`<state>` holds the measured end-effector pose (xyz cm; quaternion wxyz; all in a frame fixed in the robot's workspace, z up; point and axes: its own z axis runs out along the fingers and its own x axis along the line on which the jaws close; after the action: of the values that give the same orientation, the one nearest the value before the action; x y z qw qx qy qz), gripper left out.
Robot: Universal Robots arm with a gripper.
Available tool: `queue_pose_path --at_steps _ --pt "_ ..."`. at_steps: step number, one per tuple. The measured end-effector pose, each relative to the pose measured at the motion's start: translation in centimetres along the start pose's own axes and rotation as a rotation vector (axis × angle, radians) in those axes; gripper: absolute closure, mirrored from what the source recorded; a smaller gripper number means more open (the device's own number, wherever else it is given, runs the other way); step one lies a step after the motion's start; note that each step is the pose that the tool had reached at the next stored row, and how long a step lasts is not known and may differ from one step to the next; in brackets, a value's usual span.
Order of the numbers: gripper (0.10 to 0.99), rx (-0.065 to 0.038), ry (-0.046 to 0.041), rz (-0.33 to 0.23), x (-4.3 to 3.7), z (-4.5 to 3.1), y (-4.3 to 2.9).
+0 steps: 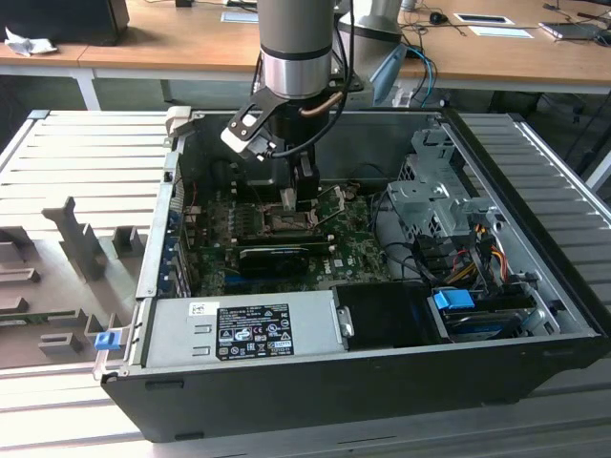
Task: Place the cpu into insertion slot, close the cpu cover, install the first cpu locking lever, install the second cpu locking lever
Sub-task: 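Place the cpu into insertion slot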
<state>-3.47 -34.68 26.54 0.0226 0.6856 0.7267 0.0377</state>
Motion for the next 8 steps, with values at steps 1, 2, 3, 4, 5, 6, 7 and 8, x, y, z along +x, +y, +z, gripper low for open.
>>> queue_pose_path --at_steps 1,2,3,4,5,6,7,8 --pt "0.561 0.000 0.0001 0.000 0.00 0.07 -0.01" --pt "0.561 0.000 0.0001 0.000 0.00 0.12 -0.01" --pt "0.561 0.000 0.0000 0.000 0.00 0.17 -0.02" --pt "0.561 0.000 0.0000 0.000 0.00 0.24 -0.02" --pt "0.561 0.000 0.0000 0.000 0.00 0.30 -0.03" --pt "0.561 0.000 0.0000 0.000 -0.01 0.39 -0.03" --pt "0.561 0.000 0.0001 0.000 -0.01 0.43 -0.04" --pt "0.561 0.000 0.0000 0.000 -0.01 0.53 -0.05"
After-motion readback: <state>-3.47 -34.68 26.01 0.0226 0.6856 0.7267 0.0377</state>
